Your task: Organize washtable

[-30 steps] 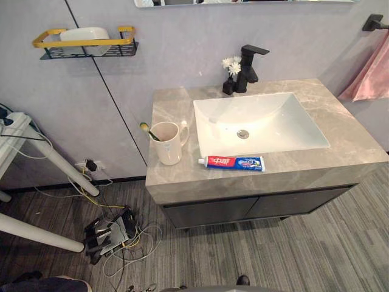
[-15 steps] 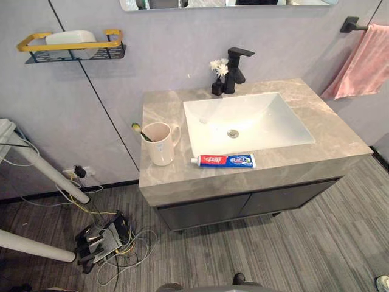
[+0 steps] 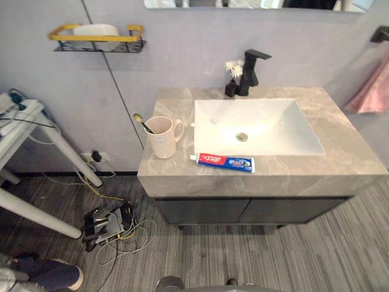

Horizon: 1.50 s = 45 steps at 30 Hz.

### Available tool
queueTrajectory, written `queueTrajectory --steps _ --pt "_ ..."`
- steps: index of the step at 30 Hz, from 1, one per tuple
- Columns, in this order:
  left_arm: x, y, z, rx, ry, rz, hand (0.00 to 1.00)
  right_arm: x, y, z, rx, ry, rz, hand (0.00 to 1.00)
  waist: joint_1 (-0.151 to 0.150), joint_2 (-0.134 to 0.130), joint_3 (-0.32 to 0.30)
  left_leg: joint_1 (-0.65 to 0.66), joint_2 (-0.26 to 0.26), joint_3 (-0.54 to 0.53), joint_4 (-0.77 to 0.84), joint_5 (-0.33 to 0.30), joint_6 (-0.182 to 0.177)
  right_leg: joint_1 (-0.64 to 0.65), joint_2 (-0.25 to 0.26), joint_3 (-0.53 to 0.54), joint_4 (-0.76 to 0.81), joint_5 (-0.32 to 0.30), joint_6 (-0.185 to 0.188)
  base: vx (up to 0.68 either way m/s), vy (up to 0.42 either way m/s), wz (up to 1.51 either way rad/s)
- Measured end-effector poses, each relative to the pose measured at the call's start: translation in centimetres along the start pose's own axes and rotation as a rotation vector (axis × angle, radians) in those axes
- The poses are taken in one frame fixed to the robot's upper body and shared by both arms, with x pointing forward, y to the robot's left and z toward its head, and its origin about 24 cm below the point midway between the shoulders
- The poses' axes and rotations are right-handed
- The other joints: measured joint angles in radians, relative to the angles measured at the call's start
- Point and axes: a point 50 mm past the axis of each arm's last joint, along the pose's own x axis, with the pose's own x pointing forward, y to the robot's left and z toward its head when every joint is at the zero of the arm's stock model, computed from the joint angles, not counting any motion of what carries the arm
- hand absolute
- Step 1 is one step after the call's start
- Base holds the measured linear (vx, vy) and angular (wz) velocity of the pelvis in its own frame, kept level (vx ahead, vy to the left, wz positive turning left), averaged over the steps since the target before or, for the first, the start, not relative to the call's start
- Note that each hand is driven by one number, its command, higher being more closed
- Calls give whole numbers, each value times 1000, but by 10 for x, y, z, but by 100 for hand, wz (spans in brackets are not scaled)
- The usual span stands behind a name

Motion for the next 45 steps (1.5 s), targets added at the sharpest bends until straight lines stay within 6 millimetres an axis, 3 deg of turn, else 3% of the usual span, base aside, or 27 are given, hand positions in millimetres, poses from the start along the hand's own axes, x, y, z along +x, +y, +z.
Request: queueTrajectory --steps 4,7,11,14,18,22,25,27,33,37,40,45 --pt "-3 0 43 -24 -194 28 0 -1 -1 0 -4 -5 -9 0 41 5 -8 -2 -5 14 -47 34 -8 44 24 -12 -98 31 -18 45 -91 19" --pt "-14 -9 70 -64 -320 -16 0 -2 -13 0 -13 -6 -26 0 47 38 -13 38 -36 -33 -173 51 -34 42 24 -39 -110 54 -29 81 41 26" --pt "-42 -24 100 -142 -467 -140 0 -2 -8 -2 7 -9 -18 0 60 25 -9 61 -48 -51 -222 55 -44 46 18 -43 -113 60 -22 -5 97 7" --pt "-74 -43 116 -219 -530 -332 0 -3 -1 -3 16 -28 -17 0 53 13 -6 64 -54 -51 -236 43 -41 55 16 -43 -145 86 -11 -61 99 -1" --pt "-132 -62 138 -356 -618 -713 0 -4 5 -7 24 -29 -8 0 44 5 -2 70 -72 -51 -253 36 -28 81 4 -46 -188 108 5 -73 95 1" --pt "-203 -67 155 -539 -690 -1184 0 -4 4 -6 9 -31 -10 0 42 -4 -8 71 -90 -55 -280 49 -29 79 -6 -52 -203 120 13 -14 65 5" --pt "-232 -69 159 -596 -717 -1398 0 -3 2 0 -52 -38 1 0 35 -3 -10 86 -97 -55 -317 74 -34 78 -8 -52 -206 123 10 35 29 2" --pt "-253 -69 157 -585 -763 -1590 0 -1 3 8 -117 -46 14 0 14 -2 -12 103 -103 -57 -349 96 -36 77 -9 -54 -206 123 10 73 22 3" --pt "-286 -81 154 -513 -934 -1869 0 1 1 13 -181 -28 27 0 7 -2 -31 102 -111 -55 -371 110 -37 60 -13 -52 -206 124 9 47 33 0" --pt "-328 -94 138 -440 -988 -2100 0 2 1 17 -217 -24 38 0 -16 -2 -41 101 -118 -54 -373 113 -32 57 -20 -47 -206 128 11 -15 25 -2" --pt "-339 -111 118 -296 -982 -2166 0 3 1 24 -221 -38 48 0 -48 0 -41 104 -123 -54 -404 132 -28 43 -16 -45 -206 139 8 -46 14 -5" --pt "-349 -144 87 -28 -936 -2143 0 3 2 28 -219 -48 50 0 -67 0 -41 101 -128 -55 -435 155 -27 24 -17 -45 -208 148 12 -21 12 0"
